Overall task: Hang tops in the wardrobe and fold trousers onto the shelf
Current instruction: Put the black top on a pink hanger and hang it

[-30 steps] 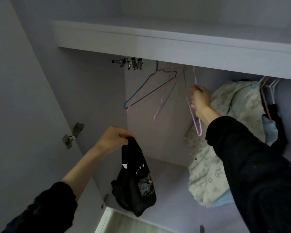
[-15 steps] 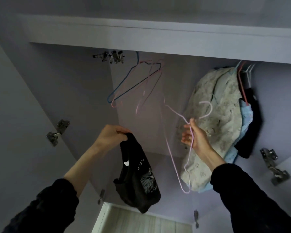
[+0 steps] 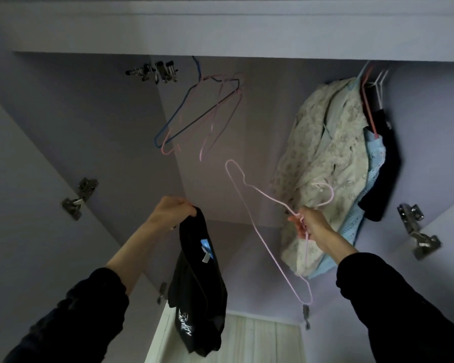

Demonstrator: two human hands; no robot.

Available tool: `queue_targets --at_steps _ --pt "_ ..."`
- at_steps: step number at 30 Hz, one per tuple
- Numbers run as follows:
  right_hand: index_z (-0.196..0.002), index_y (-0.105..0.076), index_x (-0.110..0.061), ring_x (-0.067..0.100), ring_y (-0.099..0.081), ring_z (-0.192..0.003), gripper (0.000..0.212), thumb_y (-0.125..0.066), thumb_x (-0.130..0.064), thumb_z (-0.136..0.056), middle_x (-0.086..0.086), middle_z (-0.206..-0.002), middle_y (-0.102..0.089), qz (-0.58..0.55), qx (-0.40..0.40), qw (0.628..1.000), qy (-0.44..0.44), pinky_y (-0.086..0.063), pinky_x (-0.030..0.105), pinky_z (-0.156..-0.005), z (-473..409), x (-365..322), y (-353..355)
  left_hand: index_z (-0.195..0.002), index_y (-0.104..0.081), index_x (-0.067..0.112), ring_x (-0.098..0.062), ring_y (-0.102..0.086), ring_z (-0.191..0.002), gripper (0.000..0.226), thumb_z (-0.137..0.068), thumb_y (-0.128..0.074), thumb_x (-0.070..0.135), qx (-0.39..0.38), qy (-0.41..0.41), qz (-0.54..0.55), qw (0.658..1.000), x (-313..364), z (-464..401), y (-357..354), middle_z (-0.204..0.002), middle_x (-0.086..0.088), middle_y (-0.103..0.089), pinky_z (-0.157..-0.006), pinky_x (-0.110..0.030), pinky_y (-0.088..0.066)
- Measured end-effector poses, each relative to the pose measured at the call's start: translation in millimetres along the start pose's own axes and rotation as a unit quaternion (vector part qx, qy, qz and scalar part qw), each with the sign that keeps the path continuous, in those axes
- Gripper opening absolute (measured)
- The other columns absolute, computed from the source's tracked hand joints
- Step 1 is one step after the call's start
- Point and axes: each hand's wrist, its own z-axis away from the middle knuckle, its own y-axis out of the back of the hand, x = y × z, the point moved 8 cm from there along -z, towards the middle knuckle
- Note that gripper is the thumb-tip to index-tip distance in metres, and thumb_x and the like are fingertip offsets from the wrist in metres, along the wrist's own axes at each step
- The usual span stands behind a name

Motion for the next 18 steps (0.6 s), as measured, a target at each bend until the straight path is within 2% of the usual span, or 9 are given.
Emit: queue_targets --at_steps 2,6,8,11,15,18 --pt "-0.071 -0.059 -0.002 0.005 -0.025 -0.025 0.035 -0.034 -0.013 -0.094 -0.006 -0.033 -0.036 -0.044 -0.038 0.998 -0.034 -0.018 0.014 -0.034 -4 17 -5 -0.061 -0.050 0.008 -0.014 -0.036 -0.047 0.024 -0.082 -0.059 0.004 -0.004 0.015 0.004 1.000 -8 0 -1 -0.055 -0.004 -0.039 -0.043 -0.021 -0.025" --pt "-0.065 -0.047 -0.010 0.003 -0.020 -0.026 0.031 -0.032 -0.015 -0.091 -0.009 -0.031 -0.029 -0.185 -0.039 0.982 -0.021 -0.015 0.017 -0.034 1 23 0 -0.065 -0.046 0.010 -0.014 -0.033 -0.043 0.023 -0.084 -0.059 0.006 -0.007 0.042 0.024 0.999 -21 1 -1 -0.052 -0.003 -0.036 -0.045 -0.023 -0.024" --pt "-0.059 -0.041 -0.015 0.004 -0.021 -0.026 0.038 -0.032 -0.022 -0.095 -0.010 -0.031 -0.026 -0.279 -0.073 0.957 -0.037 -0.018 0.019 -0.042 7 19 -6 -0.065 -0.046 0.010 -0.014 -0.033 -0.042 0.023 -0.084 -0.059 0.006 -0.007 0.043 0.027 0.999 -24 1 -2 -0.051 -0.002 -0.036 -0.045 -0.023 -0.023" --pt "-0.040 -0.043 -0.019 0.006 -0.022 -0.027 0.059 -0.034 -0.025 -0.098 -0.009 -0.032 -0.024 -0.383 -0.123 0.915 -0.038 -0.018 0.023 -0.053 20 5 -20 -0.067 -0.049 0.008 -0.014 -0.034 -0.042 0.021 -0.085 -0.059 0.006 0.000 0.037 0.032 0.999 -23 0 -4 -0.052 -0.003 -0.038 -0.044 -0.021 -0.023" --pt "-0.038 -0.043 -0.019 0.008 -0.023 -0.031 0.042 -0.046 -0.019 -0.080 -0.007 -0.035 -0.024 -0.467 -0.160 0.869 -0.004 -0.022 0.023 -0.056 39 -15 -36 -0.064 -0.048 0.008 -0.016 -0.033 -0.045 0.023 -0.085 -0.059 0.007 0.004 0.031 0.055 0.998 -17 -1 -6 -0.055 -0.005 -0.040 -0.046 -0.023 -0.022" --pt "-0.040 -0.043 -0.018 0.008 -0.024 -0.032 0.055 -0.037 -0.021 -0.094 -0.007 -0.035 -0.025 -0.488 -0.172 0.855 0.006 -0.022 0.023 -0.056 45 -21 -47 -0.062 -0.047 0.010 -0.015 -0.035 -0.045 0.025 -0.084 -0.059 0.006 0.009 0.025 0.062 0.998 -11 3 -7 -0.053 -0.004 -0.041 -0.046 -0.023 -0.024"
